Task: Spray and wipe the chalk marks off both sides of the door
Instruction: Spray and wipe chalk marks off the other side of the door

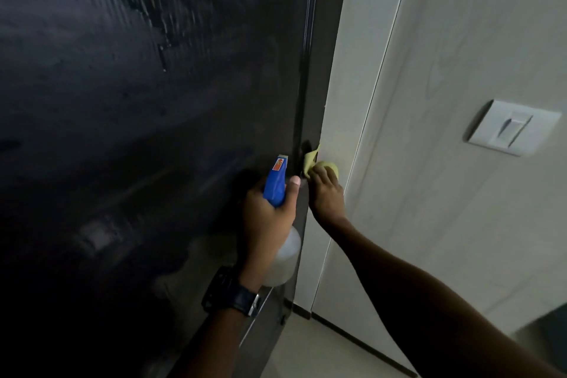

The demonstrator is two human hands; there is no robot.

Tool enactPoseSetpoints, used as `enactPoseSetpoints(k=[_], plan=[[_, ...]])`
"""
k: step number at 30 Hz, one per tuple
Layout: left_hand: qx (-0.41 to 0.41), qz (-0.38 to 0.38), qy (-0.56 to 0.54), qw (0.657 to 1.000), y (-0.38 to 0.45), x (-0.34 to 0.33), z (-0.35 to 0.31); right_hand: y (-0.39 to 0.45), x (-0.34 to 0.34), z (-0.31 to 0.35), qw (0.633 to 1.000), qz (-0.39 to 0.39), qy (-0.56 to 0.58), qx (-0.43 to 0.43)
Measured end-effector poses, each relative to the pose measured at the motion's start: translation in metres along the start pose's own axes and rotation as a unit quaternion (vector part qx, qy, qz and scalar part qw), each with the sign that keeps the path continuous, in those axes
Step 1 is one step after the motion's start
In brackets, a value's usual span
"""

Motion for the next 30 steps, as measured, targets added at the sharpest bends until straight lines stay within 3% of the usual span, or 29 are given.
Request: enactPoseSetpoints(k=[3, 5, 7, 8, 11, 13, 16, 19, 23, 25, 27, 28, 30], plan=[[-0.002, -0.005, -0.014, 1.000, 0.001, -0.002, 0.002, -0.001, 0.013, -0.005, 0.998, 0.020, 0.059, -0.018], [-0.004, -0.005, -0.015, 1.000, 0.001, -0.002, 0.003, 0.001, 0.031, -0.005, 0.978, 0.031, 0.156, -0.134], [-0.015, -0.010, -0.014, 1.000, 0.001, -0.001, 0.001, 0.014, 0.056, -0.006, 0.926, -0.003, 0.263, -0.269], [-0.021, -0.011, -0.008, 1.000, 0.000, -0.001, 0.001, 0.021, 0.069, -0.008, 0.914, -0.027, 0.276, -0.298], [-0.027, -0.005, 0.005, 1.000, -0.002, 0.001, 0.003, 0.050, 0.093, 0.002, 0.967, -0.048, 0.149, -0.200], [-0.025, -0.005, 0.010, 1.000, -0.004, 0.002, 0.005, 0.061, 0.083, 0.017, 0.985, -0.004, 0.133, -0.113], [-0.025, 0.005, -0.002, 1.000, -0.004, 0.005, 0.007, 0.044, 0.040, 0.022, 0.990, 0.076, 0.116, -0.040], [-0.017, 0.014, 0.001, 1.000, -0.005, 0.005, 0.008, 0.010, 0.001, 0.008, 0.998, -0.001, 0.044, 0.047], [-0.016, 0.017, 0.018, 1.000, -0.006, 0.008, 0.009, -0.027, -0.013, 0.001, 0.995, 0.002, 0.012, 0.103], [-0.017, 0.029, 0.018, 0.999, -0.006, 0.008, 0.007, -0.060, -0.018, -0.017, 0.989, 0.138, 0.033, 0.046], [-0.027, 0.038, 0.018, 0.999, -0.006, 0.006, 0.006, -0.111, -0.024, -0.043, 0.949, 0.290, 0.081, -0.091], [-0.032, 0.041, 0.018, 0.999, -0.007, 0.005, 0.006, -0.137, -0.020, -0.052, 0.919, 0.299, 0.147, -0.212], [-0.040, 0.047, 0.012, 0.998, -0.010, 0.001, 0.006, -0.186, -0.011, -0.067, 0.819, 0.218, 0.295, -0.442]])
Point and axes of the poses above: each hand's wrist, its own y-axis towards the middle knuckle, its own x-axis out of the back of the hand, z = x × y, the point moved 2 cm from there along y, towards the middle knuckle, and after that the axes turned 10 degrees about -z, right-handed, at the moved point
